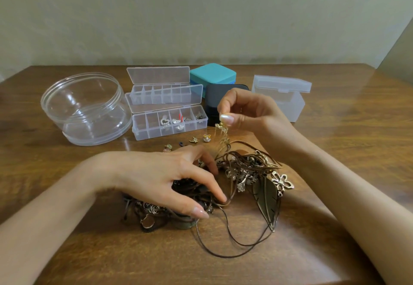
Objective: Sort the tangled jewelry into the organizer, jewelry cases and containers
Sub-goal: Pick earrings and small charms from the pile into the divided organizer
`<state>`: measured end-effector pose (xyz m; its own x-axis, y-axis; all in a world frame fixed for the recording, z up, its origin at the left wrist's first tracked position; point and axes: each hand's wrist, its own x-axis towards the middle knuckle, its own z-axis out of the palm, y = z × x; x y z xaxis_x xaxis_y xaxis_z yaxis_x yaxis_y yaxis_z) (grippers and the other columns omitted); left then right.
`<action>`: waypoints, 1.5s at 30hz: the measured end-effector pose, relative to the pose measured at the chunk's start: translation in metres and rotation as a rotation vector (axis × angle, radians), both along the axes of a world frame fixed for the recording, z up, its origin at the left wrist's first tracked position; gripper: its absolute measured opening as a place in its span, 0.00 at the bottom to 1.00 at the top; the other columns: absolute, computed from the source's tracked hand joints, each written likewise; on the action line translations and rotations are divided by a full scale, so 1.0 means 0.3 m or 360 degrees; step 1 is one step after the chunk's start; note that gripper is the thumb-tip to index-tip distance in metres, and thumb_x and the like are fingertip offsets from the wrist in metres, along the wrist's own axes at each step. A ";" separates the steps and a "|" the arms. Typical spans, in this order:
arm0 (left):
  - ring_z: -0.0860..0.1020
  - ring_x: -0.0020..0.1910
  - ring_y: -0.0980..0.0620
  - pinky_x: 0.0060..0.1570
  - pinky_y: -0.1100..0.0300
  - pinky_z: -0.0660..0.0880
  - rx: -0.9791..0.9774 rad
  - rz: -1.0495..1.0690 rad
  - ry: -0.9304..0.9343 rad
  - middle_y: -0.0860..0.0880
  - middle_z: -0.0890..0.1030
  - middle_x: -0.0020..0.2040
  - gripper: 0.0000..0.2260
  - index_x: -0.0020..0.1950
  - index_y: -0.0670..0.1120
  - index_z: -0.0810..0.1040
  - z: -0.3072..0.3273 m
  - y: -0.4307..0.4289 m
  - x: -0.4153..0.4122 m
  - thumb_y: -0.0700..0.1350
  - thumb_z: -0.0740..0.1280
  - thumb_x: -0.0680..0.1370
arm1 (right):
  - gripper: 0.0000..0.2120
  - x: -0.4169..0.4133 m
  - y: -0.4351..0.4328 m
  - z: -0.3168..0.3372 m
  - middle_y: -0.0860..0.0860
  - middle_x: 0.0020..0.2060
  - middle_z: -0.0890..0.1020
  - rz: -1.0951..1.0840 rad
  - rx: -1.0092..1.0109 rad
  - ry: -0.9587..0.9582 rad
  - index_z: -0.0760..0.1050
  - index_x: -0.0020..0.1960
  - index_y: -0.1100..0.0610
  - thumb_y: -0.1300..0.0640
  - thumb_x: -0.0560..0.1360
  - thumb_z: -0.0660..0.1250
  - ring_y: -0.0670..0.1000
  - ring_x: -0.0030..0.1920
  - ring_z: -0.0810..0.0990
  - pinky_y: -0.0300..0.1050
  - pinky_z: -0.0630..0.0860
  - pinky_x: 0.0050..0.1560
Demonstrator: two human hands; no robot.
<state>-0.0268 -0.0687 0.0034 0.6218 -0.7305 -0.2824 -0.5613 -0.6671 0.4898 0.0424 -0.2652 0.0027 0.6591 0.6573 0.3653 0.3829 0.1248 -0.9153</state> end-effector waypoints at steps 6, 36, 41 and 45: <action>0.78 0.44 0.59 0.45 0.66 0.75 -0.0611 0.0574 -0.0120 0.58 0.80 0.48 0.14 0.45 0.53 0.75 0.033 -0.042 -0.015 0.60 0.68 0.67 | 0.04 -0.011 0.001 0.013 0.44 0.32 0.77 -0.0047 0.0084 0.0005 0.73 0.40 0.57 0.63 0.72 0.66 0.41 0.33 0.74 0.33 0.72 0.37; 0.83 0.44 0.48 0.38 0.61 0.80 -0.1557 0.1104 0.0577 0.43 0.84 0.45 0.06 0.44 0.44 0.76 0.004 -0.020 0.033 0.45 0.66 0.71 | 0.07 0.008 -0.044 0.055 0.53 0.31 0.80 0.0069 -0.0496 0.0359 0.76 0.42 0.61 0.58 0.67 0.69 0.45 0.27 0.71 0.32 0.67 0.26; 0.83 0.40 0.49 0.33 0.63 0.78 -0.1738 0.1140 0.0599 0.42 0.84 0.45 0.05 0.43 0.43 0.74 0.010 -0.020 0.036 0.43 0.65 0.71 | 0.07 0.005 -0.036 0.051 0.56 0.31 0.73 -0.0025 -0.0479 0.0295 0.79 0.40 0.59 0.56 0.65 0.71 0.44 0.26 0.66 0.31 0.63 0.24; 0.83 0.40 0.48 0.32 0.63 0.78 -0.1786 0.1116 0.0643 0.41 0.84 0.44 0.05 0.44 0.42 0.72 0.011 -0.030 0.028 0.42 0.64 0.72 | 0.08 -0.002 -0.034 0.051 0.50 0.23 0.74 -0.0071 -0.0446 0.0236 0.79 0.40 0.60 0.56 0.65 0.71 0.44 0.21 0.65 0.31 0.59 0.21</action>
<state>-0.0185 -0.0777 0.0067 0.9667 -0.2561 -0.0036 0.0321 0.1074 0.9937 0.0417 -0.2753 0.0179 0.7220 0.6882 0.0718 0.2418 -0.1537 -0.9581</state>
